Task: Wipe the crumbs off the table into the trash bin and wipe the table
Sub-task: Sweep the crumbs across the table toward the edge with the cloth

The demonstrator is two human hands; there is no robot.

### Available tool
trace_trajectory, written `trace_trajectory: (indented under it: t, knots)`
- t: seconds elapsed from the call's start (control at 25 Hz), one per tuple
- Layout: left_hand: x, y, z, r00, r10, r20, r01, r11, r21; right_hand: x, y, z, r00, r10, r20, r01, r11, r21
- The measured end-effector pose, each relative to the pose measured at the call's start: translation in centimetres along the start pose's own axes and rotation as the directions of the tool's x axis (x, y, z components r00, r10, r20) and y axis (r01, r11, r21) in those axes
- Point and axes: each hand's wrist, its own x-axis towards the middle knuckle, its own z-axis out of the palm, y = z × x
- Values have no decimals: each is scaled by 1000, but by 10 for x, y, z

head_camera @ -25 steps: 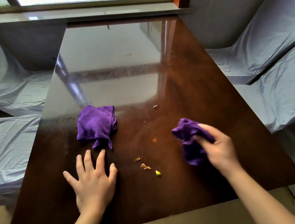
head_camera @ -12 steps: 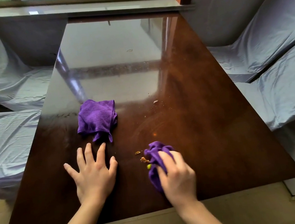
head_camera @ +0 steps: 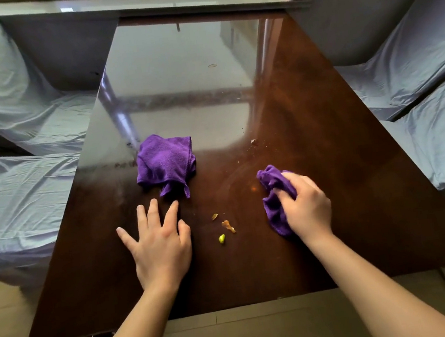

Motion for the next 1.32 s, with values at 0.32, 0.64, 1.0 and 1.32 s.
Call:
trace_trajectory:
  t: [0.32,0.64,1.0,1.32]
  knots:
    - [3,-7,-8,998,-13,58,22,988,-152,-57,-68,43,921,-373,112,348,918,192]
    - [1,-106,-48,973,225,45,-225,974,-8,-58,38,-34,986,115,-125,-112,993,35]
    - [-9,-131,-39,976,181,120,-188,981,50,-129,-110,65,974,-225,16,226,973,-41]
    - [-9,-137,-34,979,201,29,-198,977,-79,-75,-96,47,999,50,-15,-37,884,467]
